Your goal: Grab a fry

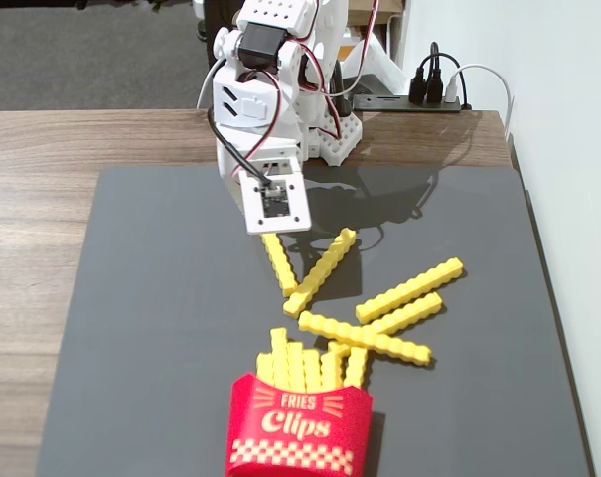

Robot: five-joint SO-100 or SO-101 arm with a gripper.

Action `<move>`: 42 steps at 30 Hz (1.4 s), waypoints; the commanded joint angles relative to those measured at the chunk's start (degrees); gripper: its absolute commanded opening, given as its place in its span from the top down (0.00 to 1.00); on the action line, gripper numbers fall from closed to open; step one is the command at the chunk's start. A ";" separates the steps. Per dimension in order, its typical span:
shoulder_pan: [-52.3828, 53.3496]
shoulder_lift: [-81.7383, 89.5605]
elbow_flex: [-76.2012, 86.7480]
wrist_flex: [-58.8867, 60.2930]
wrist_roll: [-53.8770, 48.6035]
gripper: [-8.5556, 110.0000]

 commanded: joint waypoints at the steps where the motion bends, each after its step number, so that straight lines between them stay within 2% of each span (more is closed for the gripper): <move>1: 0.09 0.18 0.09 -1.05 0.70 0.87; 3: -0.09 0.26 0.18 -1.32 1.32 0.92; 10: -0.53 1.14 -1.85 1.67 4.04 0.92; 19: -5.19 0.79 -16.35 12.13 13.54 0.92; 30: -16.96 -8.17 -37.09 22.59 26.81 0.92; 42: -17.23 -11.43 -40.43 23.20 27.07 0.92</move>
